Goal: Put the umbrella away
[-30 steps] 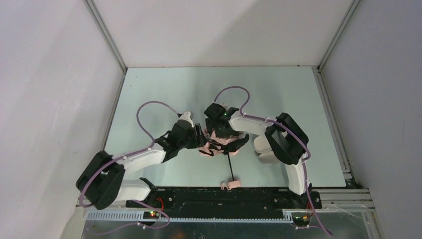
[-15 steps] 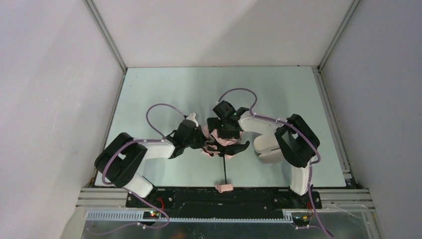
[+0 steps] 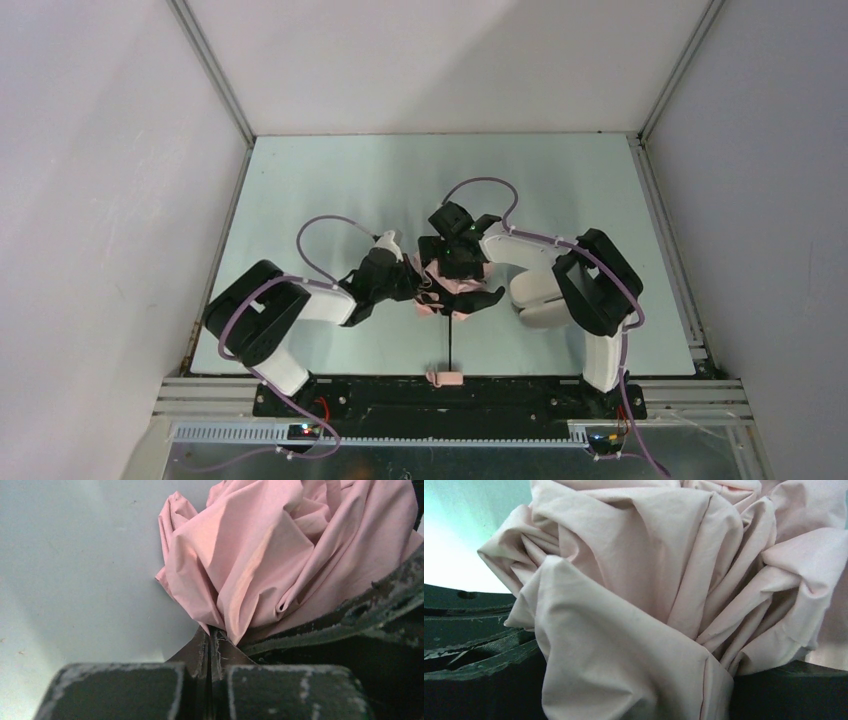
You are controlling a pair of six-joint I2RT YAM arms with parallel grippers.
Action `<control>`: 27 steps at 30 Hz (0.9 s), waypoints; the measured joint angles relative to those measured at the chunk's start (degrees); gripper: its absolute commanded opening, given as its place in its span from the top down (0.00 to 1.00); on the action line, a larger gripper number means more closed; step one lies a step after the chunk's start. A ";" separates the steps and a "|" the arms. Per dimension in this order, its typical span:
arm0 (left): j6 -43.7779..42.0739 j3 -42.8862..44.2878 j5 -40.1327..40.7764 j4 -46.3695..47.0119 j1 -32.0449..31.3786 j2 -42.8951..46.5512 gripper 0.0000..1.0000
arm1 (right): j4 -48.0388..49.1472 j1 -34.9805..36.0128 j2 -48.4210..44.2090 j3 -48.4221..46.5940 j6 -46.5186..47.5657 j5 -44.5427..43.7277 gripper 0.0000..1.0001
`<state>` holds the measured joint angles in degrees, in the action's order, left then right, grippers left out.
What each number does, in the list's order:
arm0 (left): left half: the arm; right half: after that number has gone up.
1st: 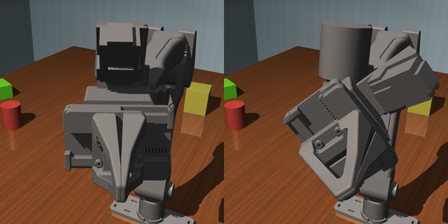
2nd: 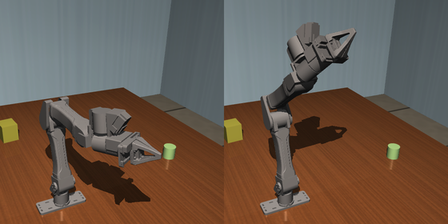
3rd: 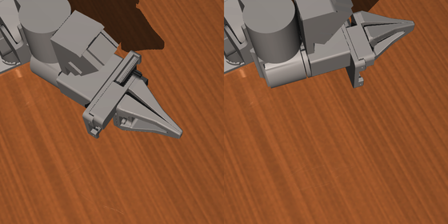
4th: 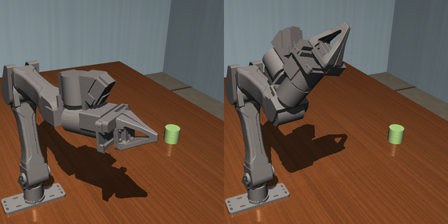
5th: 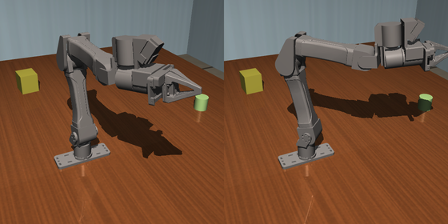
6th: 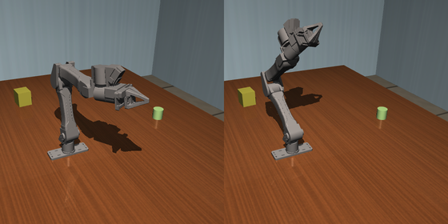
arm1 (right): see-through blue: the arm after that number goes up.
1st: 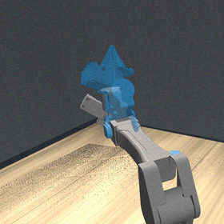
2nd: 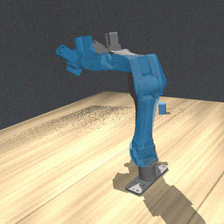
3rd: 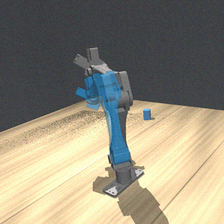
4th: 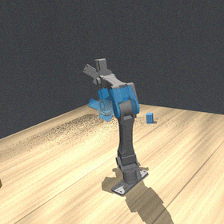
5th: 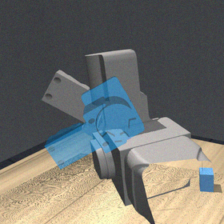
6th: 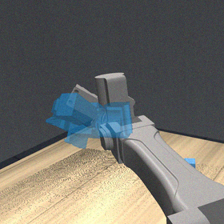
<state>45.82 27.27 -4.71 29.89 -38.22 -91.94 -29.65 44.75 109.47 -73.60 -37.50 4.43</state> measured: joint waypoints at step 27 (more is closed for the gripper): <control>-4.15 -5.77 7.48 -25.44 -3.28 34.23 0.62 | -9.70 5.73 9.31 -11.78 1.79 -13.77 1.00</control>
<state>41.67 21.50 2.76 4.45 -41.50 -57.71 -39.35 50.48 118.78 -85.38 -35.70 -9.34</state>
